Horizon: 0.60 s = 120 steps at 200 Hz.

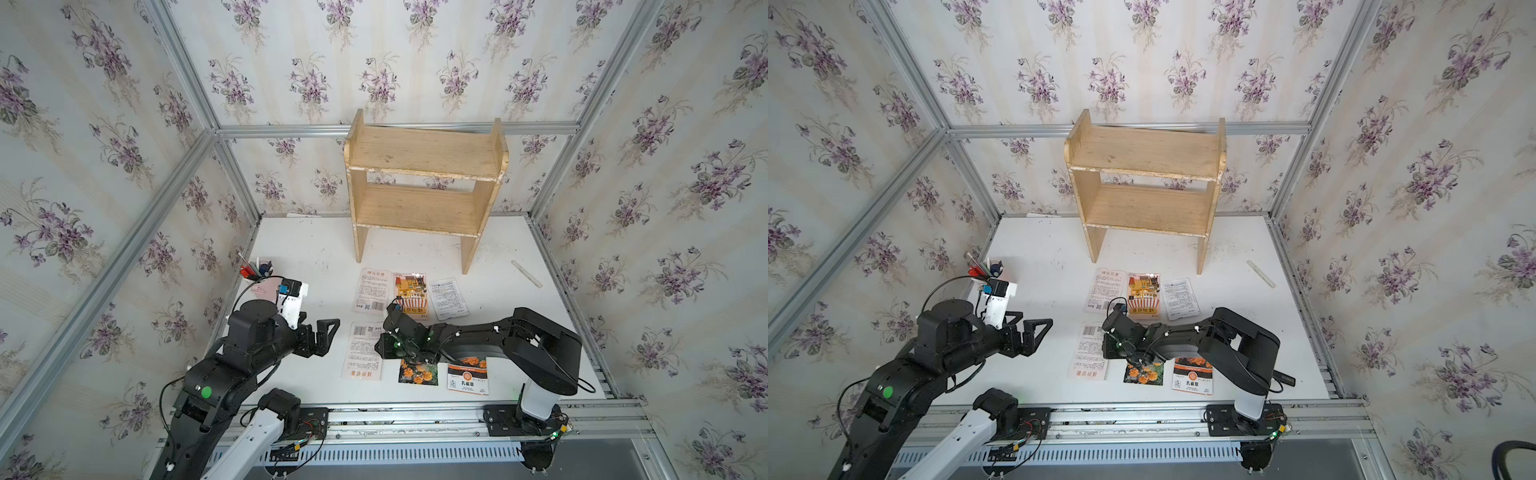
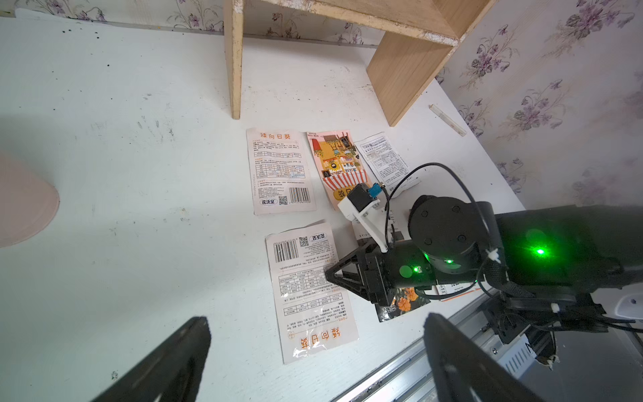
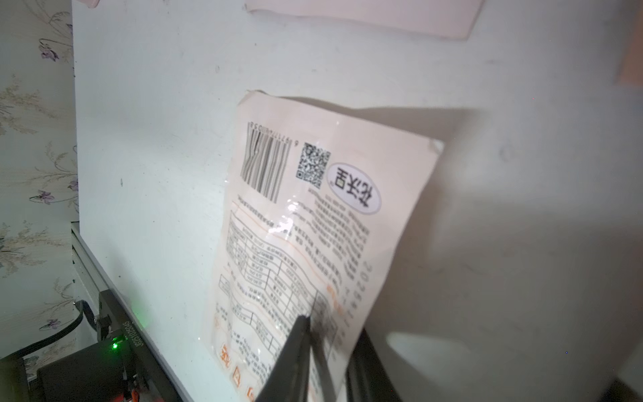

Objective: Take the seed bag off the shelf
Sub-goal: Place the seed packet at the center of the board.

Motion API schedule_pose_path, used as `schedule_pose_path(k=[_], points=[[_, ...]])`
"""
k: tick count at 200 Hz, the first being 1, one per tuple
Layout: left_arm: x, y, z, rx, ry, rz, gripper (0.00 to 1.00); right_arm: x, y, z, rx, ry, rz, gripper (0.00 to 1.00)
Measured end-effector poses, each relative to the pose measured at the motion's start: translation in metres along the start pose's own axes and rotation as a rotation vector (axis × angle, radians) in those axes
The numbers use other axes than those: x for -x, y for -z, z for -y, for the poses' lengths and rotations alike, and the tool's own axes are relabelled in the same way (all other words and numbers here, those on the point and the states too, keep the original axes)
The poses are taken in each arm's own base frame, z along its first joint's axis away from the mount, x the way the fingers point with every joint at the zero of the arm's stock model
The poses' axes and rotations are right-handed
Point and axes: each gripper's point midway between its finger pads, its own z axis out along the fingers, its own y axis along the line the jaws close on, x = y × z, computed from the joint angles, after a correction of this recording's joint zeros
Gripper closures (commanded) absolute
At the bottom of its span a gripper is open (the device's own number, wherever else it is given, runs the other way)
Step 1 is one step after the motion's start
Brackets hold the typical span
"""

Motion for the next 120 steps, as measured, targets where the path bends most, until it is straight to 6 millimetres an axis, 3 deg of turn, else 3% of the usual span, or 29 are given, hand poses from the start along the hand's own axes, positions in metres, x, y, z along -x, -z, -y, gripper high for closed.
schedule_pose_path(k=[51,88,106,120], points=[[0.001,0.0,-0.003,0.02,0.001,0.001,0.0,0.004,0.007,0.006,-0.044,0.017,0.022,0.61],[0.001,-0.001,-0.006,0.037,-0.004,-0.001,0.0,0.005,0.029,0.012,-0.069,0.052,0.042,0.56],[0.002,-0.002,-0.009,0.051,-0.005,-0.004,0.0,0.007,0.043,0.007,-0.054,0.088,0.055,0.48],[0.002,-0.004,-0.011,0.063,-0.006,-0.007,0.0,0.01,0.055,0.003,-0.042,0.118,0.07,0.33]])
